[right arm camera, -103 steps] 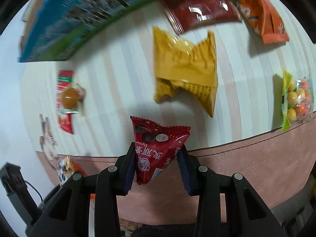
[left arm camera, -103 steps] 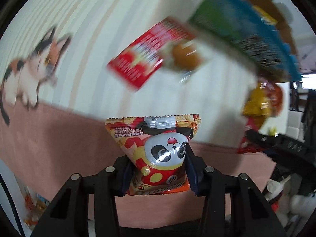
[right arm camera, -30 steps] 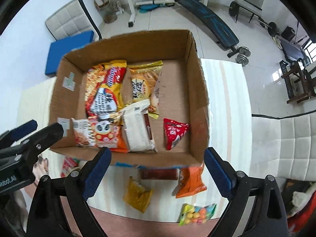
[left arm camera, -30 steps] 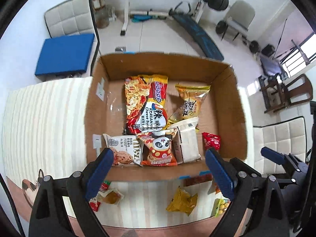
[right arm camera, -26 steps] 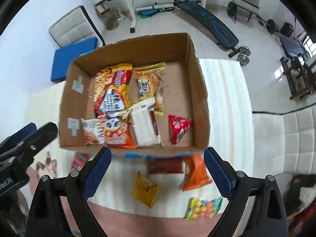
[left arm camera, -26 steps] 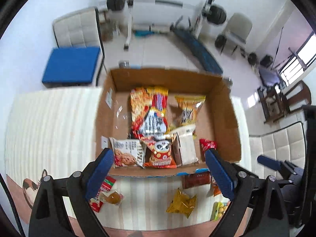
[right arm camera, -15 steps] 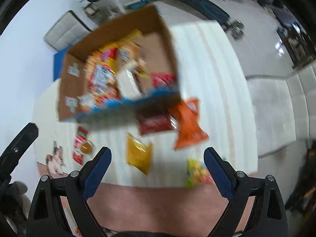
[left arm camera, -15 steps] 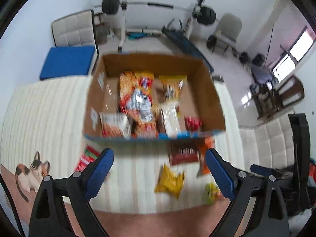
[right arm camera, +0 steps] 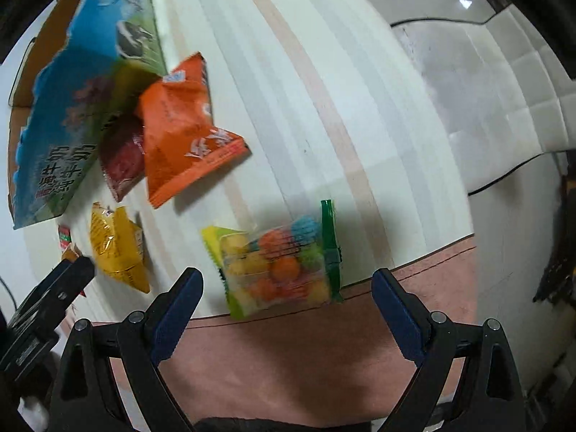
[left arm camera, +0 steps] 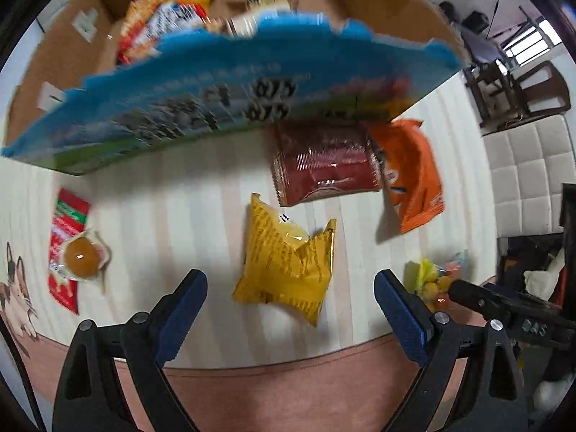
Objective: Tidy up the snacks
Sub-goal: 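Grasp the yellow bread bag with the left tool while the right grasps the candy ball bag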
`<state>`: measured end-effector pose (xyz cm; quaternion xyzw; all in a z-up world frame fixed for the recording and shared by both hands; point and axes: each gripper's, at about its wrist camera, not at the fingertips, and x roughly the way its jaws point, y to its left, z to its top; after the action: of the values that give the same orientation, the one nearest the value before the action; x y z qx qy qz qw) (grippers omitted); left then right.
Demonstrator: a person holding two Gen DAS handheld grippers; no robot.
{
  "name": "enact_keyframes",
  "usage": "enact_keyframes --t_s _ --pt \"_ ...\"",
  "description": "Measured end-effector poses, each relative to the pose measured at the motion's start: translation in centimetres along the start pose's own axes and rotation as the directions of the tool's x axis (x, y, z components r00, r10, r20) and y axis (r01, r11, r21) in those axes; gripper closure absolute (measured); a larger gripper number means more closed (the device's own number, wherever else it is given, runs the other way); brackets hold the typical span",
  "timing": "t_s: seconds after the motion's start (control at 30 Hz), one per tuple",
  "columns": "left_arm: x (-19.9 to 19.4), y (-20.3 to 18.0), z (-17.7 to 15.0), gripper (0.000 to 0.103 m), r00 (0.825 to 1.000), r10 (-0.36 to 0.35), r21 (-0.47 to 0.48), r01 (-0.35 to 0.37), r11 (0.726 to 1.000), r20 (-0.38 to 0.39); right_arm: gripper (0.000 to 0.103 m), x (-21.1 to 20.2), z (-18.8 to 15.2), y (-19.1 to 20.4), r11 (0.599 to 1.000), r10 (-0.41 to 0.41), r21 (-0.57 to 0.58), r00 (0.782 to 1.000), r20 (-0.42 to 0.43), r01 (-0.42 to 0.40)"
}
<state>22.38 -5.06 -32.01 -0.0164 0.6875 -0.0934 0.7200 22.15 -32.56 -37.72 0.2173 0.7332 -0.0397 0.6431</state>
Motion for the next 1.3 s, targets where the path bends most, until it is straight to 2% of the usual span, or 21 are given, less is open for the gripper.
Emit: enact_keyframes --t_s 0.2,0.43,0.47,0.5,0.57,0.6,0.63,0.8,0.97,1.07,1.3 --pt "2.6 -0.3 0.7 0.008 0.998 -0.012 -0.018 0.011 1.000 -0.061 0.006 1.5 -0.1 -0.4 1.000 0.013 0.001 1.000 -0.019 -0.013" --pt "4.4 -1.4 0.2 0.010 0.995 -0.008 0.009 0.009 1.000 -0.104 0.006 3.5 0.0 0.3 0.999 -0.022 -0.027 0.998 -0.053 0.020" --pt "4.6 -1.5 0.1 0.013 0.994 -0.008 0.011 0.009 1.000 -0.107 0.006 3.7 0.0 0.5 0.999 -0.034 -0.037 0.998 -0.055 0.032" --pt "4.7 -1.7 0.0 0.020 0.994 -0.004 0.014 0.005 1.000 -0.107 0.006 4.0 0.0 0.6 0.998 -0.048 -0.047 0.997 -0.055 0.045" --pt "4.7 -2.0 -0.1 0.030 0.995 0.020 0.029 -0.017 0.999 -0.098 0.007 4.3 0.0 1.2 0.996 -0.074 -0.055 0.996 -0.052 0.071" --pt "5.0 -2.6 -0.2 0.041 0.995 0.037 0.043 -0.033 0.999 -0.091 0.009 4.5 -0.1 1.2 0.994 -0.089 -0.063 0.995 -0.053 0.086" --pt "4.9 -2.8 -0.2 0.047 0.994 0.058 0.058 -0.053 0.997 -0.088 0.010 4.7 -0.3 1.4 0.993 -0.101 -0.066 0.993 -0.054 0.098" --pt "4.8 -4.2 -1.3 0.050 0.991 0.118 0.099 -0.111 0.989 -0.063 0.014 5.5 -0.9 2.8 0.984 -0.155 -0.094 0.987 -0.032 0.152" --pt "4.8 -4.7 -3.2 0.051 0.991 0.114 0.085 -0.107 0.991 -0.073 0.028 6.4 -2.3 5.6 0.960 -0.235 -0.153 0.972 0.020 0.235" --pt "4.8 -4.4 -4.3 0.052 0.989 0.122 0.054 -0.118 0.992 -0.081 0.030 6.4 -2.9 5.8 0.963 -0.219 -0.158 0.975 0.026 0.220" --pt "3.7 -3.2 -6.2 0.052 0.993 0.085 -0.003 -0.086 0.996 -0.082 0.033 4.4 -3.2 4.8 0.979 -0.148 -0.137 0.989 0.027 0.150"
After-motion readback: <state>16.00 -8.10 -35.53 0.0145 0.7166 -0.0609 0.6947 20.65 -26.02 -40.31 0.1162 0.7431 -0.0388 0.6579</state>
